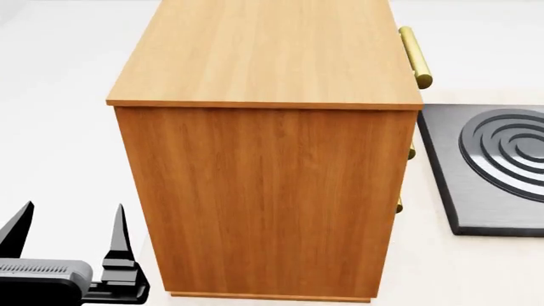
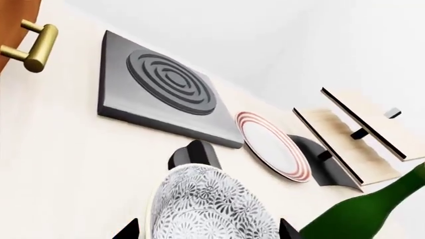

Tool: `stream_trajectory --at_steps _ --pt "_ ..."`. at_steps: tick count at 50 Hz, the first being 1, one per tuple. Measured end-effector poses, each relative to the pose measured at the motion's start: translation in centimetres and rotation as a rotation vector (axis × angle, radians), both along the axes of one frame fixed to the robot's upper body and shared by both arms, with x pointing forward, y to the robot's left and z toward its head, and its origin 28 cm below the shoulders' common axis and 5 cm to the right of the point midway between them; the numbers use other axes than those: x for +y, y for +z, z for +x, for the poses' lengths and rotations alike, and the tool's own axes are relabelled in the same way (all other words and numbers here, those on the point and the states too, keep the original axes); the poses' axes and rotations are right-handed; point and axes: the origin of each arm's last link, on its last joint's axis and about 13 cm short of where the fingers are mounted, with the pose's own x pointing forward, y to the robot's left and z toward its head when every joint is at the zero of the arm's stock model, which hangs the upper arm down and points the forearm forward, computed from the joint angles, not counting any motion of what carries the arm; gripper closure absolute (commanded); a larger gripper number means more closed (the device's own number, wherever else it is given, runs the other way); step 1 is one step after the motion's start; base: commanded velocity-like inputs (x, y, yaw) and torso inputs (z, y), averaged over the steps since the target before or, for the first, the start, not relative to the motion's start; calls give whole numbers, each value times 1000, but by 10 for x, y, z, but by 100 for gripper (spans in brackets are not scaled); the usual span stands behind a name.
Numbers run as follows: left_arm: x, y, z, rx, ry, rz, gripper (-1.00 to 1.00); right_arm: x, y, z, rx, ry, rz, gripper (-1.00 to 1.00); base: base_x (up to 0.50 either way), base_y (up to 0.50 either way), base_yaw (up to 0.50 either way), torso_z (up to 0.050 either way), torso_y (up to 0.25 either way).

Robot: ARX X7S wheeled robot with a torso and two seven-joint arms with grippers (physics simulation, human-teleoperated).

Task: Put the bowl on the top of the cabinet.

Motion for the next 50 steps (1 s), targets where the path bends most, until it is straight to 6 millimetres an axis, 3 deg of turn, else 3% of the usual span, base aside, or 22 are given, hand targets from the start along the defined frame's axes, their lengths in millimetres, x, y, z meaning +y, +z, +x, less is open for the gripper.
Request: stream_trajectory --at_steps 50 --pt "-1 -1 -1 1 -3 2 -100 -1 -31 8 88 1 23 -100 0 0 0 0 0"
